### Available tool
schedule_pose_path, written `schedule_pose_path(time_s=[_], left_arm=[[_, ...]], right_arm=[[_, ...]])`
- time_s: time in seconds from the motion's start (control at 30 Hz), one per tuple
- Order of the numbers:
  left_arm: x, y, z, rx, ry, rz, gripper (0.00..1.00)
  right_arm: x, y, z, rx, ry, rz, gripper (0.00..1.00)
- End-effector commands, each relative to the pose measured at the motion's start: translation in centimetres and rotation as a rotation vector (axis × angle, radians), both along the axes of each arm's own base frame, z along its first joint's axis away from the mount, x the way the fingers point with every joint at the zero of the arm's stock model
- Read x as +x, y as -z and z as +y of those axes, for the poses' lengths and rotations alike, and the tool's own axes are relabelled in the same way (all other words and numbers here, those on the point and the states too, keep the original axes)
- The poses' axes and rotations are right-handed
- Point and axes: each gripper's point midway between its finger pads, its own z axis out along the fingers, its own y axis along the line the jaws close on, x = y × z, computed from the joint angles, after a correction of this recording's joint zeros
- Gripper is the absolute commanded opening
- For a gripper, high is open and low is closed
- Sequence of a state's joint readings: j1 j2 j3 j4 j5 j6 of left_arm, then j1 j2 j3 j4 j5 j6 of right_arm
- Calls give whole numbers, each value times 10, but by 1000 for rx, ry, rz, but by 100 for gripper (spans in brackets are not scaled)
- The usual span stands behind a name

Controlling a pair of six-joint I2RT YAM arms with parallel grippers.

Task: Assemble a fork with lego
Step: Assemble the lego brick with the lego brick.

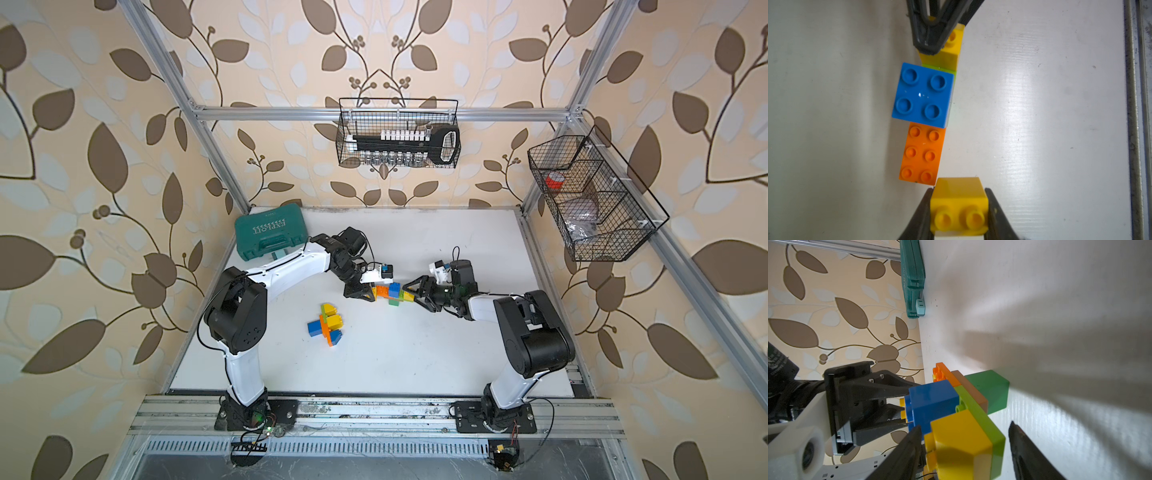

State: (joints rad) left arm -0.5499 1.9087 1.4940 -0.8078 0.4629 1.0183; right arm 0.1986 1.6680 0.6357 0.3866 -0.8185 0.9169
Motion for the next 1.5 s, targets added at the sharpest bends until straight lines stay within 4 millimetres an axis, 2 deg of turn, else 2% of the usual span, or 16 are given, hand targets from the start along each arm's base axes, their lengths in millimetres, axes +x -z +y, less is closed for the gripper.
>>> schedule_pose_path(time_s=[0.0, 0.2, 0.6, 1.2, 1.47], left_arm=[[0, -16, 4, -14, -12, -37, 15], [2, -18, 3, -20, -13, -43, 15], [2, -18, 6, -12, -20, -45, 14], [9, -23, 8, -3, 8, -88, 14], [16, -32, -14, -87, -8, -90, 14]], right_arm=[[-1, 2, 5, -11, -9, 19, 70], [-4, 10, 6, -24, 0, 42, 69], [2, 9, 9, -16, -13, 44, 53], [-5, 8, 6, -60, -154, 55, 48], [-4, 10, 6, -55, -168, 67, 48]])
